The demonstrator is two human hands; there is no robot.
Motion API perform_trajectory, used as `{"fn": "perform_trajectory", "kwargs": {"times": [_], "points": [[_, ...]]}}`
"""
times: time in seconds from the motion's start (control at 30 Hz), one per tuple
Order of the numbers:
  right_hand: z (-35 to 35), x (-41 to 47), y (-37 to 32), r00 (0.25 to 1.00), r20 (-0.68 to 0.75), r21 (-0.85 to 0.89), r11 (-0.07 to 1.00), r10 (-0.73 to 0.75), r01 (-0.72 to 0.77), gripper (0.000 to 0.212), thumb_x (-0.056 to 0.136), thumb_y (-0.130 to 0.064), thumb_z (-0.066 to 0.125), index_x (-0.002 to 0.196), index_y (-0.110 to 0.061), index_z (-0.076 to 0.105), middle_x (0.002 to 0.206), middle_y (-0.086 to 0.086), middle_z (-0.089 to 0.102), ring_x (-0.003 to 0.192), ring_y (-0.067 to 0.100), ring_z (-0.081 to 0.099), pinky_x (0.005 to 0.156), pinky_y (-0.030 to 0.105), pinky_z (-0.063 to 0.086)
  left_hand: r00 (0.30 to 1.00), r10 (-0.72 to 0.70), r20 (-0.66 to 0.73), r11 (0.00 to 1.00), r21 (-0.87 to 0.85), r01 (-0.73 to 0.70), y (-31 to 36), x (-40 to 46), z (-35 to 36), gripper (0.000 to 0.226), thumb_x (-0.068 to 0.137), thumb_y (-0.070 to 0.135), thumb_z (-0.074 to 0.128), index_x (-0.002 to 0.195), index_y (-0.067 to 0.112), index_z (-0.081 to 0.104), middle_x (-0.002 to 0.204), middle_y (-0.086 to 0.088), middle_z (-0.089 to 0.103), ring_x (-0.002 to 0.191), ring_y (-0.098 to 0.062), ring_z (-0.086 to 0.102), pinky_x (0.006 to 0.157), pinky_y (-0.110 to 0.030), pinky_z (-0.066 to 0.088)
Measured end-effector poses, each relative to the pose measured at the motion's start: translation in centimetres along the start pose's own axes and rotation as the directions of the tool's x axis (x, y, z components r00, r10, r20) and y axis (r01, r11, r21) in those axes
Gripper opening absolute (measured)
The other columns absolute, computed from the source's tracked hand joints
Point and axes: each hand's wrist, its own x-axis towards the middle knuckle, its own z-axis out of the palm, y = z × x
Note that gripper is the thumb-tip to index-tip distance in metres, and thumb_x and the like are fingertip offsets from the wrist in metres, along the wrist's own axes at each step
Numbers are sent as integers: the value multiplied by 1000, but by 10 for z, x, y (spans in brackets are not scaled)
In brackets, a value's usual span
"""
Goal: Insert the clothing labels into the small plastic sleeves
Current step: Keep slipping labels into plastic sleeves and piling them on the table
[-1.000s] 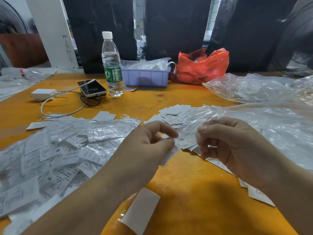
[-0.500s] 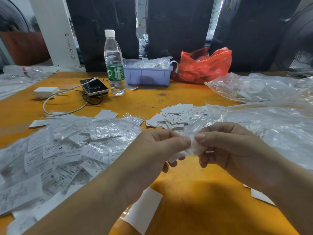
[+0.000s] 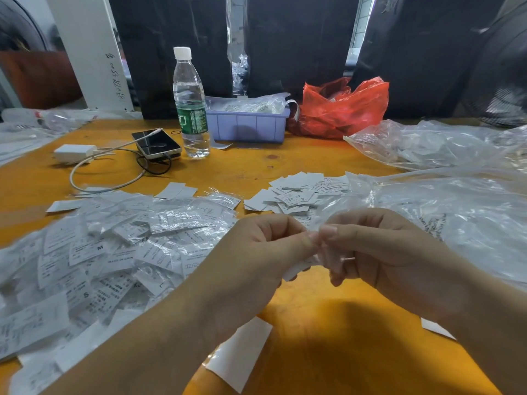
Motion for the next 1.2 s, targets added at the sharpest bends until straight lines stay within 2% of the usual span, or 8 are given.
{"fn": "perform_trajectory", "kwargs": {"times": [0.2,0.3,0.5,0.53,0.63,0.7,0.97,1.2], "points": [[-2,-1,-4,997,-67,-24,999,-48,46,17,72,-23,75,62,-11,68,62,8,60,58,18,55,56,25,49,996,33,-87,999,19,-31,1,-1,-1,19,72,41,62,72,24,71,60,9,61,56,-6,52,51,-17,40],[-5,-1,-8,986,-155,-21,998,-66,64,16,70,-21,77,61,-11,68,62,9,59,57,19,54,54,26,49,984,66,-165,998,11,-65,0,0,-3,13,71,35,64,82,35,71,69,12,67,61,-1,59,54,-15,45],[-6,1,-13,955,-288,135,985,-65,108,17,60,-26,75,61,-12,65,62,9,59,53,15,53,49,26,50,969,91,-230,995,-19,-98,-1,0,-1,35,71,35,68,105,41,60,88,-8,70,73,-21,66,70,-44,56],[-6,1,-13,955,-291,148,983,-59,106,17,60,-26,75,63,-11,65,63,9,60,54,15,53,49,26,51,967,95,-237,994,-22,-103,-2,0,-1,35,71,34,69,105,39,61,88,-8,70,78,-23,68,73,-44,57],[-5,1,-11,954,-298,168,982,-39,93,20,61,-27,75,67,-11,66,67,9,62,55,15,54,49,26,51,963,121,-240,990,-41,-135,-2,-1,0,25,71,33,68,96,33,69,85,8,74,77,-6,70,62,-18,54],[-5,2,-10,951,-307,185,979,-29,90,25,60,-28,75,71,-8,65,67,8,62,54,14,54,49,25,51,965,129,-226,989,-39,-141,-1,-2,1,20,71,33,67,91,36,70,83,11,74,74,-2,68,61,-12,50],[-2,3,-8,947,-320,201,975,-26,95,29,58,-28,76,74,-6,68,66,7,63,53,13,54,48,24,51,979,106,-177,991,-56,-118,0,-3,3,11,72,35,66,81,37,71,78,9,71,69,-4,64,59,-19,49],[-2,2,-9,944,-329,209,971,-39,113,23,57,-27,76,72,-9,72,66,6,63,52,13,53,48,25,50,980,94,-173,995,-11,-97,-1,-2,4,14,72,36,65,85,32,70,81,6,72,72,-6,65,64,-20,51]]}}
